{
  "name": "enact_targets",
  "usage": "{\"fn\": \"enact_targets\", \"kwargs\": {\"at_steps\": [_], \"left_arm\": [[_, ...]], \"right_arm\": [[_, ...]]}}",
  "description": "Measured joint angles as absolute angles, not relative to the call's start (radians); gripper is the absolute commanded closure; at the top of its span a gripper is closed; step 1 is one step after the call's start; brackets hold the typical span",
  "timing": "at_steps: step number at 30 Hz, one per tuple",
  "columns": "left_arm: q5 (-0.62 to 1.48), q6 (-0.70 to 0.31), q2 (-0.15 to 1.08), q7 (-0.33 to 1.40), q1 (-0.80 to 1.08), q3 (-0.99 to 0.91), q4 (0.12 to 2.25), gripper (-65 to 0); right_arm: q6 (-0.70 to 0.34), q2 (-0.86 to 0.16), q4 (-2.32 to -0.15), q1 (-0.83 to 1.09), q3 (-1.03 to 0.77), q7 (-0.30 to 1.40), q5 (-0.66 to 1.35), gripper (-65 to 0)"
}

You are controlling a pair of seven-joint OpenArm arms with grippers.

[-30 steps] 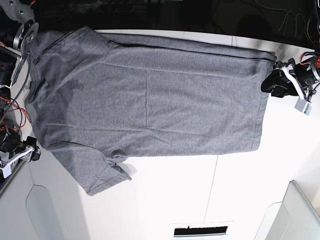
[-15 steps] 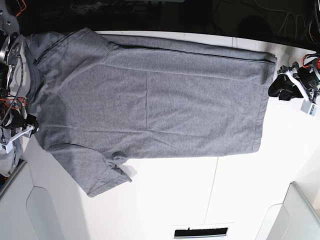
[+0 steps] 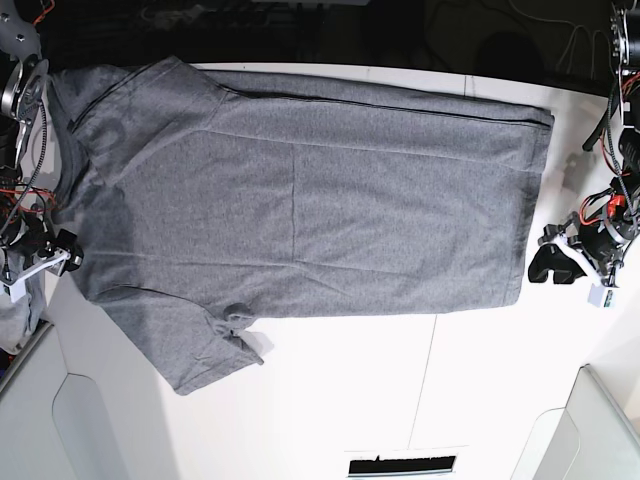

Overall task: Layout the t-shirt on the table in an organized manner, then fold the t-shirt properly
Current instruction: 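Release the shirt and move both grippers to the hem edge, then grasp the hem edge with both grippers and fold it over the shirt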

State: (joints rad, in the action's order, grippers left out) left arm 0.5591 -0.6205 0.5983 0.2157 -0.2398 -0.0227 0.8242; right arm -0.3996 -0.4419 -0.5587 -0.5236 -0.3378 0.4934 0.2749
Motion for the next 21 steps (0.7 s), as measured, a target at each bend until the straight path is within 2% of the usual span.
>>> {"fn": "enact_targets", "kwargs": {"at_steps": [2, 8, 12, 21], "left_arm": [[0.519, -0.580, 0.582, 0.166, -0.299, 0.001, 0.728, -39.6], [0.505, -0.577, 0.494, 0.155, -0.443, 0.039, 0.528, -39.6], [0.507, -0.577, 0.445, 0.157, -0.472, 0.039, 0.499, -39.6], [0.505, -0.577, 0.438, 0.157, -0.472, 0.039, 0.494, -39.5]], "right_arm": [[-0.400, -0.440, -0.559, -0.524, -0.338, 0.498, 0.276, -34.7], [-0.401, -0.429, -0.560, -0.524, -0.338, 0.498, 0.289, -34.7], [-0.423, -0.421, -0.561, -0.524, -0.338, 0.502, 0.288, -34.7], [-0.428, -0.409, -0.561, -0.524, -0.338, 0.490, 0.303, -34.7]]}}
